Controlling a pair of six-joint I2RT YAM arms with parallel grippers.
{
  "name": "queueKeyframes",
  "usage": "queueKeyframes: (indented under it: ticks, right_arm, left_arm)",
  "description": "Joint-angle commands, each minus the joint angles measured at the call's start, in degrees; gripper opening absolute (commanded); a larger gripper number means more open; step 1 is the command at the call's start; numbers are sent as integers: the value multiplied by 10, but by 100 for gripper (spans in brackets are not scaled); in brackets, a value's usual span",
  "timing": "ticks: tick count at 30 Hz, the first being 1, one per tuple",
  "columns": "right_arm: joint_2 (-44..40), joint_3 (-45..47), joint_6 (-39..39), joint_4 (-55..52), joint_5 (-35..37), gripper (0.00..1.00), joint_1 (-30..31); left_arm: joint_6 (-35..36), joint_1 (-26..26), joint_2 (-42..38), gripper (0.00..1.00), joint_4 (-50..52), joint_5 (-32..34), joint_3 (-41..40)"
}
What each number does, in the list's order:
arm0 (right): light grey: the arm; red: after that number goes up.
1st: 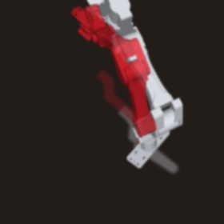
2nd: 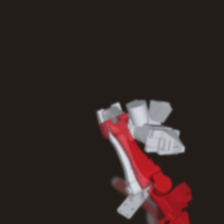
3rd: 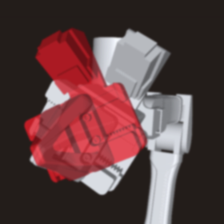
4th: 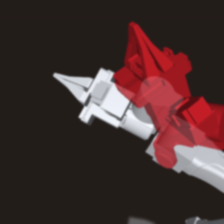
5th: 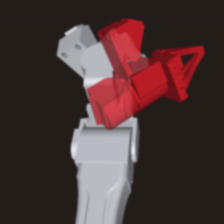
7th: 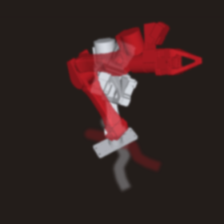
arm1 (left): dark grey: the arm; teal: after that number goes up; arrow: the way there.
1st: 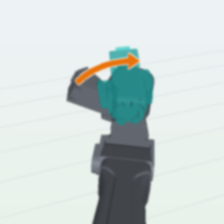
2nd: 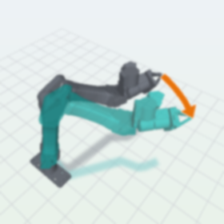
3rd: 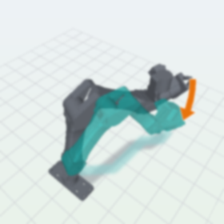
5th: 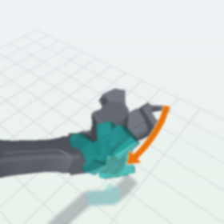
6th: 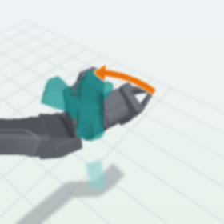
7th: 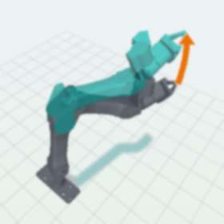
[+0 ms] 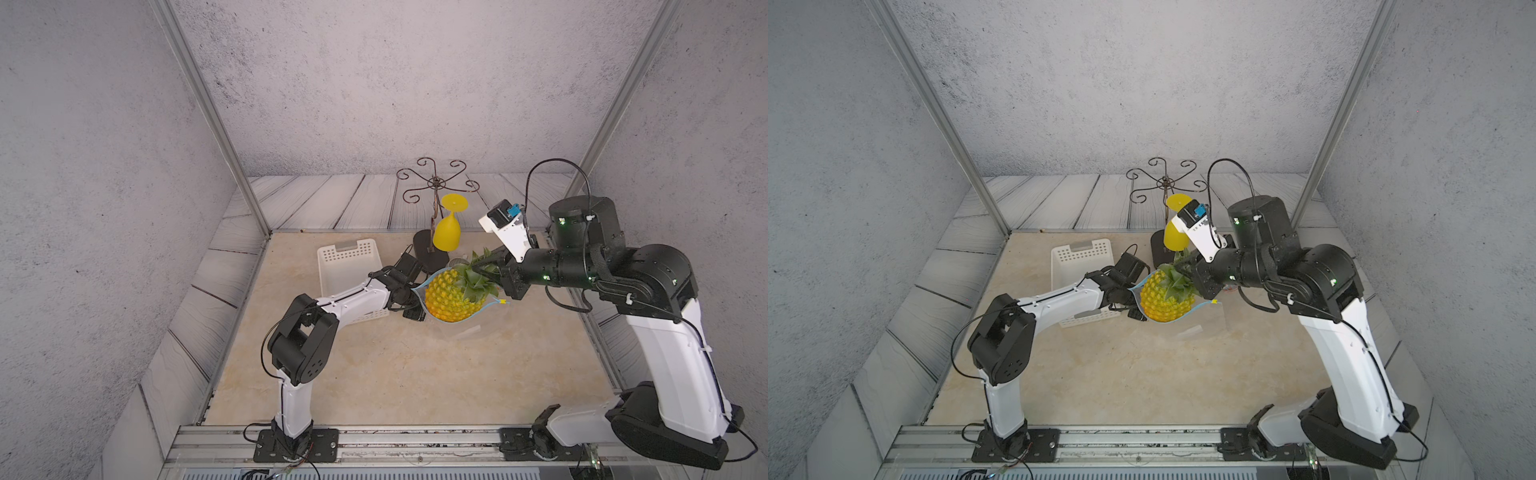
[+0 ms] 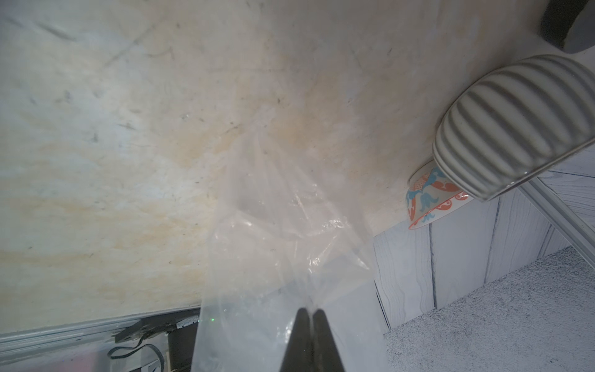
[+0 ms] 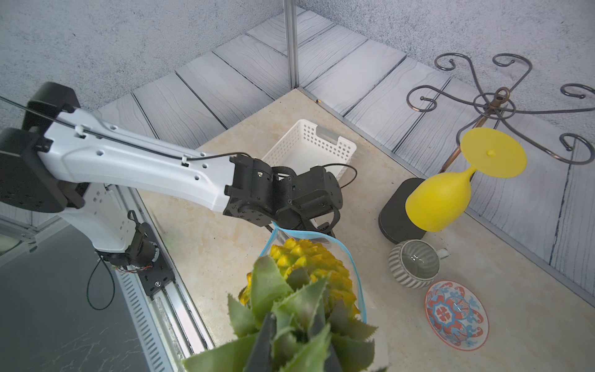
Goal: Open the zip-top bag and take out the pineapple
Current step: Pick up the pineapple from the zipper food storage bag, then place the pineapple in the basket.
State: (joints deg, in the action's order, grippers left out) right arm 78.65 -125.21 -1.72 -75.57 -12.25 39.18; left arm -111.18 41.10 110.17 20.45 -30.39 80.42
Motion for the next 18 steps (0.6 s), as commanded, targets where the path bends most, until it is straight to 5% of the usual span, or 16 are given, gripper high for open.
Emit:
queueKeyframes:
  ticks: [1,18]
  right_arm:
    - [-8,-24,20,100,27,0,0]
    - [16,-97,36,122,167,0,-1]
  left_arm:
    - [20,-3,10,0,57,30,8]
    - [53,-7,4,0,87,56,13]
